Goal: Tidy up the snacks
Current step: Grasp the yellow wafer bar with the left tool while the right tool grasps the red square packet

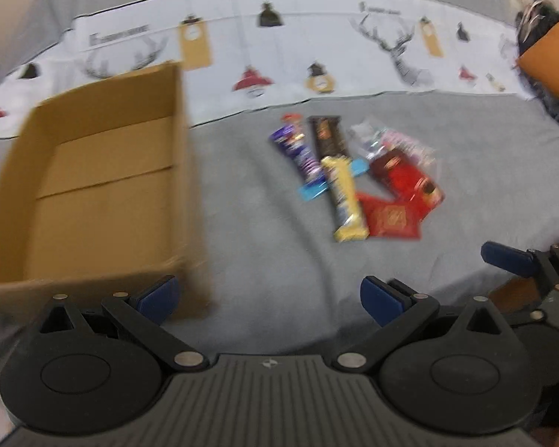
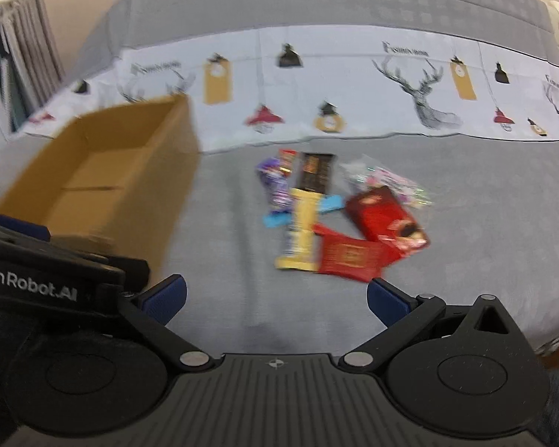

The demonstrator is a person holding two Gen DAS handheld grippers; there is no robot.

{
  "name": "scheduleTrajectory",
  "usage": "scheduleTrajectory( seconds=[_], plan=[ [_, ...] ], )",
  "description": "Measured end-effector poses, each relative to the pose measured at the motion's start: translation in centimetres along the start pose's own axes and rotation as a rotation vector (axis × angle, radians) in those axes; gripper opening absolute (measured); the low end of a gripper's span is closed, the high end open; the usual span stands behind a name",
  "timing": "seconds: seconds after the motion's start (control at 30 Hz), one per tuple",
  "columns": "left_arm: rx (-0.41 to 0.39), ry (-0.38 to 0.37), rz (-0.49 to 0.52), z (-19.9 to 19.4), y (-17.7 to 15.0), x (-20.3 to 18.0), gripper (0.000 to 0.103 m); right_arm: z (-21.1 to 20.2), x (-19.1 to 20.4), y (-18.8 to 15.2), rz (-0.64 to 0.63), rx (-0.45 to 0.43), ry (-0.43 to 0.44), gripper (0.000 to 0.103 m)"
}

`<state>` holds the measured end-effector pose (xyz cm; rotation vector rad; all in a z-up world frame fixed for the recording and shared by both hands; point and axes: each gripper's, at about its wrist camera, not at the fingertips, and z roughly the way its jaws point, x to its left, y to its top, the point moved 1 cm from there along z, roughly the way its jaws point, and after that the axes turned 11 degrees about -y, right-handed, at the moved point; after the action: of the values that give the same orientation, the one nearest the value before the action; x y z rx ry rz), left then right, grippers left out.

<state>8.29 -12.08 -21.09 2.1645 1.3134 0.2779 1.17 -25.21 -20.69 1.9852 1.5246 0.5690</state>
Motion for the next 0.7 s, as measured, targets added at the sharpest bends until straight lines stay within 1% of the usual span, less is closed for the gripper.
scheduleTrajectory(
  seconds=[0.03, 0.07, 0.1, 0.17, 0.2, 0.23, 0.27, 0.3, 0.33, 0.37, 0.4, 0.43, 0.47, 0.5, 0.53, 0.6, 0.63, 0.7],
  plan=[
    [-0.037, -0.047, 0.004, 1.3, 0.1, -0.2, 0.103, 1.1, -1.3, 0.1, -0.002, -0.001, 0.012, 0.102],
    [-0.054, -0.085, 0.002, 2.6, 0.5, -0.3, 0.103, 1.9, -2.4, 0.1, 0.000, -0.014, 0.032, 0.102],
    [-0.051, -0.104, -0.002, 4.2, 1.0, -0.5, 0.103, 2.7, -3.6, 0.2, 0.003, -0.031, 0.044, 0.102],
    [-0.031, -0.155, -0.014, 7.3, 2.1, -0.8, 0.102, 4.5, -5.8, 0.5, 0.003, -0.063, 0.062, 0.098],
    [-0.035, -0.179, -0.020, 8.7, 2.9, -1.2, 0.102, 5.7, -6.7, 0.7, 0.022, -0.043, 0.057, 0.091],
    [-0.041, -0.220, -0.016, 10.2, 3.5, -1.3, 0.099, 7.1, -7.4, 1.0, 0.069, 0.001, 0.059, 0.080],
    [-0.034, -0.239, -0.011, 11.9, 4.0, -1.4, 0.092, 8.5, -8.2, 1.1, 0.123, 0.046, 0.083, 0.074],
    [-0.022, -0.235, -0.002, 13.4, 4.4, -1.7, 0.086, 9.7, -8.7, 1.0, 0.155, 0.085, 0.104, 0.066],
    [-0.001, -0.216, 0.003, 15.1, 4.7, -1.8, 0.073, 10.9, -9.0, 0.9, 0.178, 0.123, 0.109, 0.060],
    [0.017, -0.200, -0.006, 16.6, 4.9, -1.6, 0.066, 12.0, -9.1, 0.8, 0.194, 0.156, 0.105, 0.057],
    [0.039, -0.192, -0.031, 18.0, 5.0, -1.2, 0.063, 12.8, -9.1, 0.7, 0.205, 0.179, 0.104, 0.053],
    [0.058, -0.194, -0.060, 18.8, 5.1, -0.9, 0.056, 13.5, -9.1, 0.6, 0.220, 0.197, 0.107, 0.053],
    [0.075, -0.214, -0.089, 19.5, 4.9, -0.4, 0.049, 14.1, -9.2, 0.7, 0.240, 0.208, 0.122, 0.053],
    [0.072, -0.233, -0.104, 20.1, 4.7, 0.1, 0.049, 14.7, -9.2, 0.7, 0.258, 0.216, 0.134, 0.053],
    [0.036, -0.246, -0.099, 20.1, 4.4, 0.4, 0.046, 15.3, -9.2, 0.8, 0.270, 0.226, 0.135, 0.053],
    [0.024, -0.254, -0.076, 20.1, 4.0, 1.0, 0.036, 16.5, -8.7, 0.7, 0.280, 0.246, 0.120, 0.055],
    [0.026, -0.258, -0.079, 19.9, 3.9, 1.3, 0.026, 16.7, -8.3, 0.8, 0.277, 0.238, 0.120, 0.066],
    [0.033, -0.269, -0.128, 19.3, 3.7, 2.6, 0.027, 16.9, -7.0, 1.0, 0.244, 0.213, 0.133, 0.083]
  ],
)
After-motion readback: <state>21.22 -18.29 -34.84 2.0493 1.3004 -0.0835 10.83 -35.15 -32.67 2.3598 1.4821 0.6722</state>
